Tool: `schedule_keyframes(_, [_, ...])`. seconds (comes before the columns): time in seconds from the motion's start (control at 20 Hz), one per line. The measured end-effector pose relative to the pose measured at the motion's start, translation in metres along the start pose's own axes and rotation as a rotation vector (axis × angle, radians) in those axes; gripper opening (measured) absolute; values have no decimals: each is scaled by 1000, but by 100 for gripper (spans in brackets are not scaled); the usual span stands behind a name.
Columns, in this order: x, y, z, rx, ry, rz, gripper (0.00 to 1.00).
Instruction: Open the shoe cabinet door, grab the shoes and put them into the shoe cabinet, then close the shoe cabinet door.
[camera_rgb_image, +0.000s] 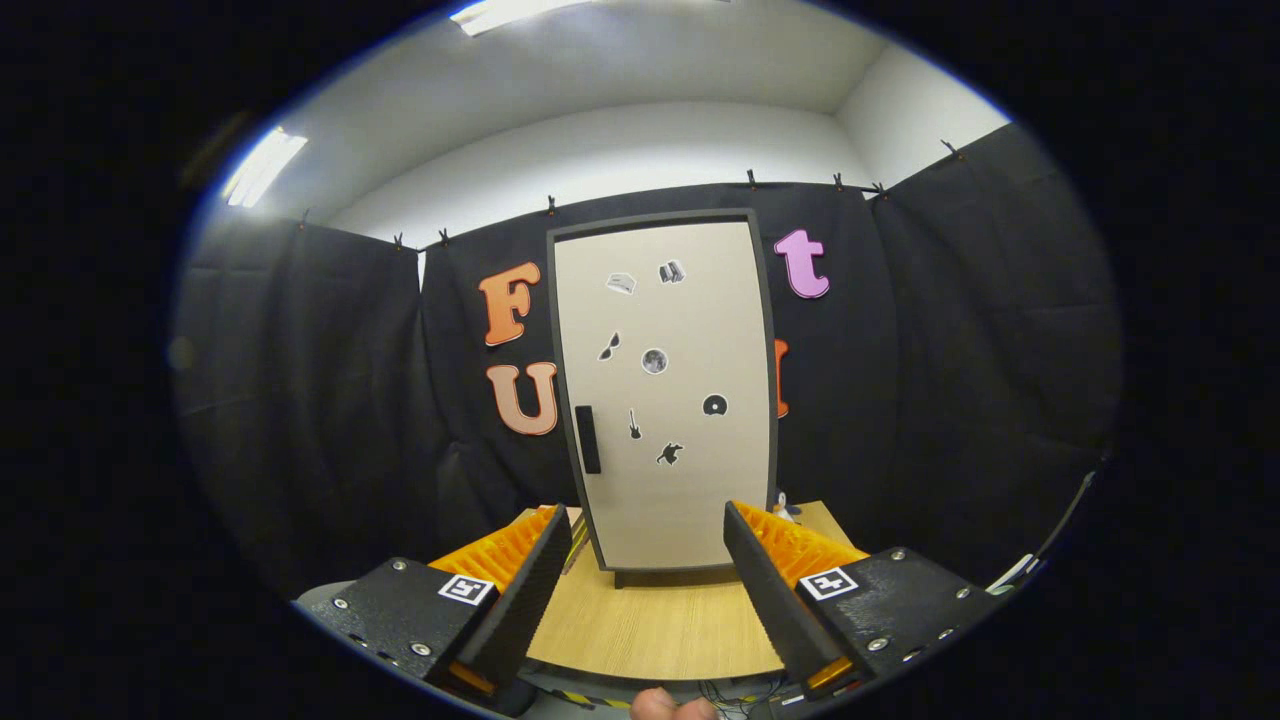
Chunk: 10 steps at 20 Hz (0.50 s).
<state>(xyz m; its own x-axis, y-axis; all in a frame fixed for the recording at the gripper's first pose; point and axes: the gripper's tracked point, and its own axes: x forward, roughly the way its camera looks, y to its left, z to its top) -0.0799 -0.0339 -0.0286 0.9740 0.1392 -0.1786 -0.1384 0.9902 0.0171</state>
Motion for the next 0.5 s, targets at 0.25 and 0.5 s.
schedule_keyframes(0.25, [-19, -15, 4, 3, -7, 20, 96])
schedule_keyframes(0.5, [-28, -26, 3, -9, -7, 30, 96])
